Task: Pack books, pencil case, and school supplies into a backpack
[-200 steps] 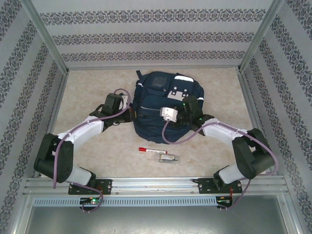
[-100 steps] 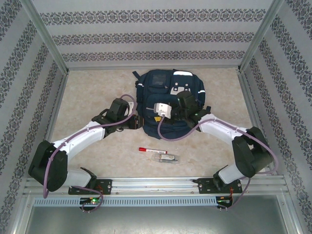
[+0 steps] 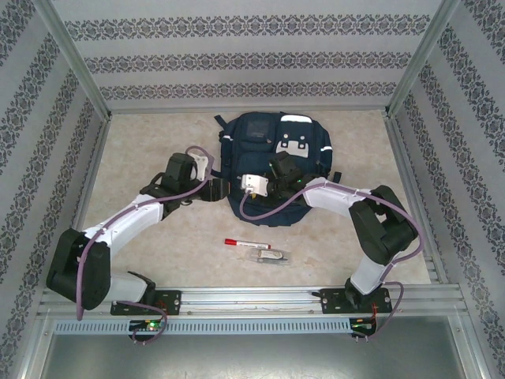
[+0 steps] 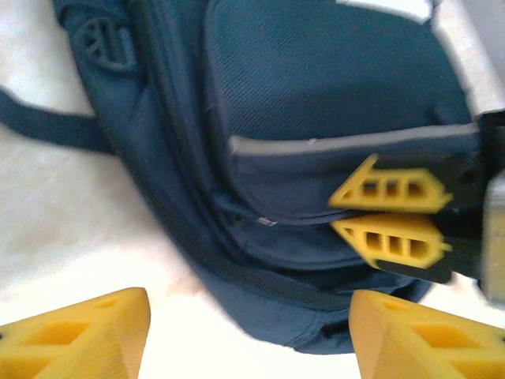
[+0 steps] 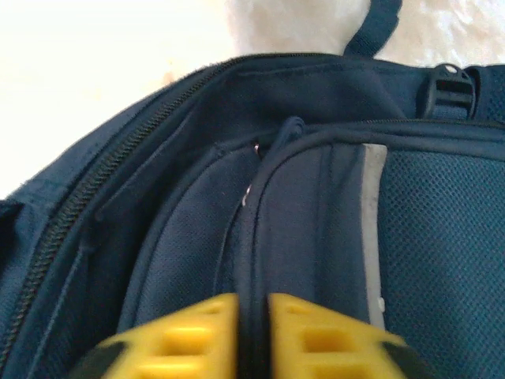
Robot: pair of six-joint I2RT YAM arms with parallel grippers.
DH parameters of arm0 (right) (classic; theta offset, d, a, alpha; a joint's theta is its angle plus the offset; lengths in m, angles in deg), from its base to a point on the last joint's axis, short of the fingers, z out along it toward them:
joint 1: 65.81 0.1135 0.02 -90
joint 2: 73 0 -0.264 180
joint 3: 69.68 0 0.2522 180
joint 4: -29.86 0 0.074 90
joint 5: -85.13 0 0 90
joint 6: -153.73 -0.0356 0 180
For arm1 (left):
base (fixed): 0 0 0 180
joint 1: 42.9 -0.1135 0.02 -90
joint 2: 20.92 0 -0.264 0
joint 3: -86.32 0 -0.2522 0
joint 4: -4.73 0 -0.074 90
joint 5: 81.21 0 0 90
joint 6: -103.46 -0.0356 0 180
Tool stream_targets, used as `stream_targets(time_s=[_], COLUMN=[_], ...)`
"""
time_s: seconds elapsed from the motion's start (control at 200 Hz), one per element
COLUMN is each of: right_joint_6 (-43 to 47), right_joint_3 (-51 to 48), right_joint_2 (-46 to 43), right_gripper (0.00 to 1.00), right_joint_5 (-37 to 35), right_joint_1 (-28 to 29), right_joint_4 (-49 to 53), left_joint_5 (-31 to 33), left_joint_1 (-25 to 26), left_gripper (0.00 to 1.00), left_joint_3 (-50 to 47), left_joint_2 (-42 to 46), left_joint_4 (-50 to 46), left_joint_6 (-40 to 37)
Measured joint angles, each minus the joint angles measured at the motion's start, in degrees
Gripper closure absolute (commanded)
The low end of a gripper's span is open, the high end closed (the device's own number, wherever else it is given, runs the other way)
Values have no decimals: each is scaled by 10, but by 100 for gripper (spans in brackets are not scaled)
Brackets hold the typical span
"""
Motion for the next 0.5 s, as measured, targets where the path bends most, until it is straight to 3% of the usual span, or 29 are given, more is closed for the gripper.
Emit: stream_targets(time_s=[0.11,0.265,0.35,0.5], right_joint_6=[13,28,33,40], right_joint_3=[3,12,19,31], right_joint_2=[-7,-40,-58,-75], right_gripper=[100,100,100,100], right_joint_5=[7,61,96,137], right_joint_1=[-2,-29,-51,-82], right_joint_4=[14,45,56,72], left_joint_5=[-86,-194,-243,-270], left_joint_1=[-31,-33,-33,-33], left_gripper=[32,37,39,46], left_joint_3=[-45,-55,-31,20], left_joint_2=[-1,-40,-73,-113], left_joint_4=[98,184,195,186], left_joint_6=[-1,-37,-88,-217])
